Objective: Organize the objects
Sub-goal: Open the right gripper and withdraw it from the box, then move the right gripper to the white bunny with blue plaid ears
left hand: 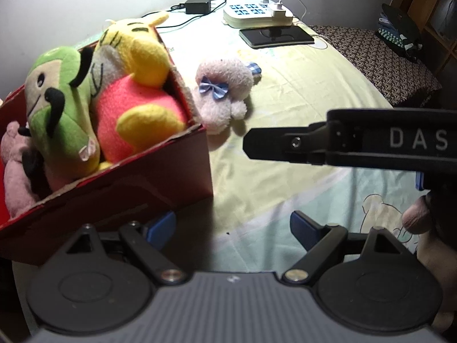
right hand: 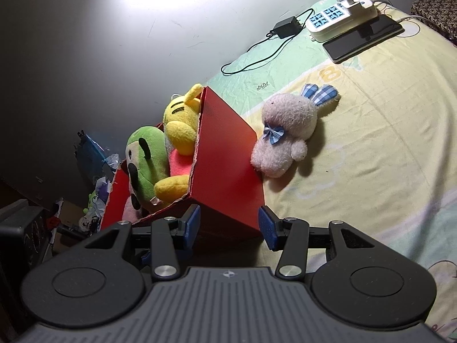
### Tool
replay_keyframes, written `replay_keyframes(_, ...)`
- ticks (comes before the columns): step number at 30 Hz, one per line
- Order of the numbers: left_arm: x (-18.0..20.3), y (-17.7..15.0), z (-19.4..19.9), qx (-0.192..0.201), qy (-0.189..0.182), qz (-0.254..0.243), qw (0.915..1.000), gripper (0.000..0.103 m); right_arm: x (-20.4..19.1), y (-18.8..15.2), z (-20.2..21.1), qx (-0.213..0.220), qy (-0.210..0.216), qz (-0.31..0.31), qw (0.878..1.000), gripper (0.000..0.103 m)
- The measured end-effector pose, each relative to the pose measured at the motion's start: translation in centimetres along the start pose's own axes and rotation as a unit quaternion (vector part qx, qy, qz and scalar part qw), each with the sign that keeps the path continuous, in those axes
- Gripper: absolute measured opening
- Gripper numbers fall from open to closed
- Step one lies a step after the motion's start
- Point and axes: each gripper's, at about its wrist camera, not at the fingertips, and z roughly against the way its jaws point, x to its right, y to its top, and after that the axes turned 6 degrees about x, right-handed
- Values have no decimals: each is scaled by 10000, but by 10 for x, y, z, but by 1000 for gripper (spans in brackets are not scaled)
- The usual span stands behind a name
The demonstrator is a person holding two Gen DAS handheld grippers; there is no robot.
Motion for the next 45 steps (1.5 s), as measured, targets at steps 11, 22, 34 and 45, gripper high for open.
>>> replay_keyframes(11, 22, 3, -30, -190, -187, 62, 9996, 88, 35, 15, -16, -273, -131, -79, 9995, 49)
replay_keyframes(22, 28, 1, -49, -172, -244, 291, 9991, 88, 70, 47, -60, -551, -75, -103, 9984, 49)
replay_keyframes(34, 25, 3, -52, -58, -145, 545, 9984, 87, 73, 68, -121, -872, 164, -109, 9960, 49)
replay_keyframes(45, 32, 12, -49, -18, -124, 523, 9986, 87, 81, 71, -128, -1046, 422, -180, 9935, 35)
